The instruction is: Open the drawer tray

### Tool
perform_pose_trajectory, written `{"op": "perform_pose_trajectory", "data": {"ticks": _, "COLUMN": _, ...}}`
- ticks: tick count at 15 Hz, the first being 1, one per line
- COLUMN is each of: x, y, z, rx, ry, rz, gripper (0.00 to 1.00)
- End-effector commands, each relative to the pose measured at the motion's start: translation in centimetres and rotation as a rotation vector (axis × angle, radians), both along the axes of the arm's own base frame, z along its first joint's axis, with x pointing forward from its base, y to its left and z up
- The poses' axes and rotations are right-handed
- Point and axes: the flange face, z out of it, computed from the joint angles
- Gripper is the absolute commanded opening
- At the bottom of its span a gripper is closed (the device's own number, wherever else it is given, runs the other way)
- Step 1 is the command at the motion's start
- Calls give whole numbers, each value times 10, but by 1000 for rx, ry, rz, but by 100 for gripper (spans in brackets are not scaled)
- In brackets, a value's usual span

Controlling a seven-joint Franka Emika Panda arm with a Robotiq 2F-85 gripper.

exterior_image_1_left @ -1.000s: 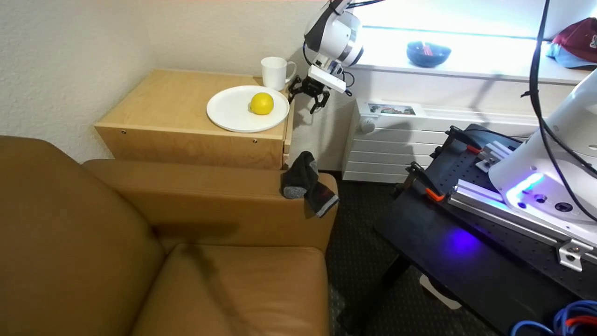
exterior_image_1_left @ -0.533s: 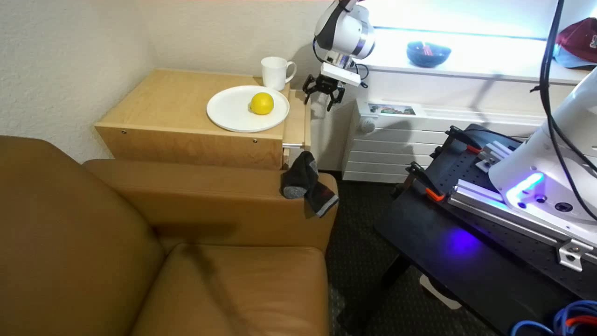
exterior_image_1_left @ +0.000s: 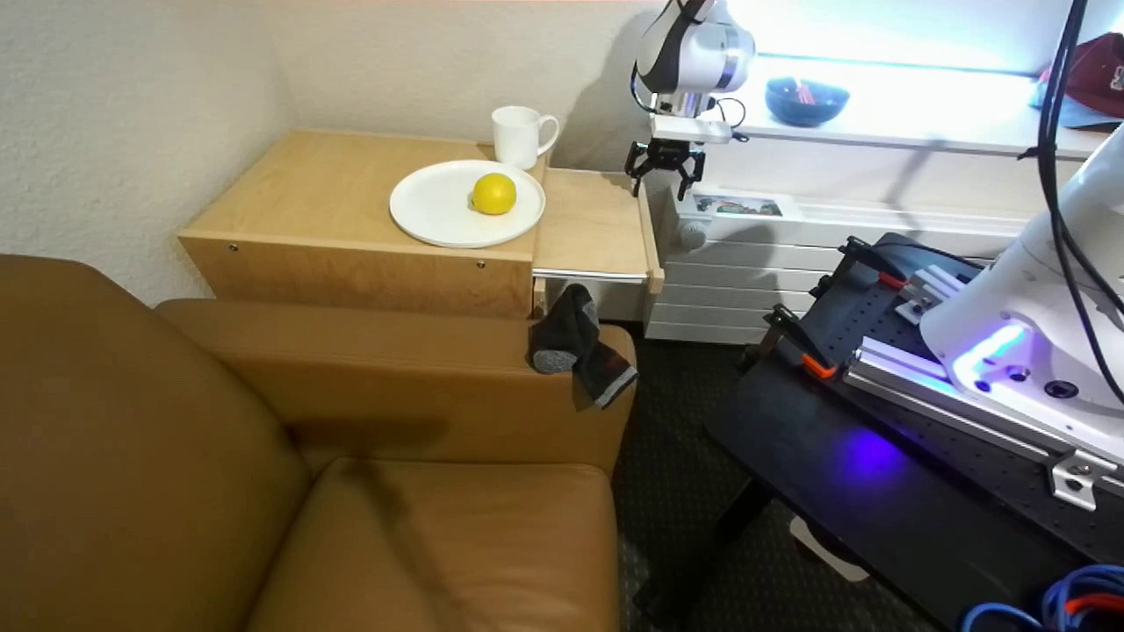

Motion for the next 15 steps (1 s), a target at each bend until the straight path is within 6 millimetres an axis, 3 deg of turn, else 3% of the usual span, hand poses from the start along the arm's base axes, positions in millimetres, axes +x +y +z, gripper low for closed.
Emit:
{"op": "perform_pose_trajectory", "data": {"ticks": 1, "x": -30, "y": -50, "z": -22, "rx": -148, "ry": 83, "rz": -42, "gripper": 100}}
{"op": "perform_pose_trajectory", "data": {"ticks": 4, "x": -53, "y": -77, "z": -18, "rx": -199, "ry": 202, "rz": -65, "gripper": 100}}
{"op": "perform_pose_trajectory", "data": {"ticks": 9, "x": -73, "y": -115, "z": -11, "rx": -246, "ry": 372, "rz": -142, "gripper": 100}}
{"op": "perform_pose_trajectory", "data": {"ticks": 11, "x": -65, "y": -111, "z": 6, "rx": -135, "ry": 381, "rz": -165, "gripper": 100}}
{"op": "perform_pose_trajectory", "data": {"ticks": 12, "x": -58, "y": -106, "z": 29, "rx": -25, "ry": 349, "rz": -143, "gripper": 100}}
{"op": "perform_pose_trajectory", "data": {"ticks": 13, "x": -59, "y": -91, "z": 9, "rx": -138, "ry": 354, "rz": -137, "gripper": 100}}
{"op": "perform_pose_trajectory", "data": {"ticks": 15, "x": -57, "y": -102, "z": 18, "rx": -80, "ry": 354, "rz": -144, "gripper": 100}}
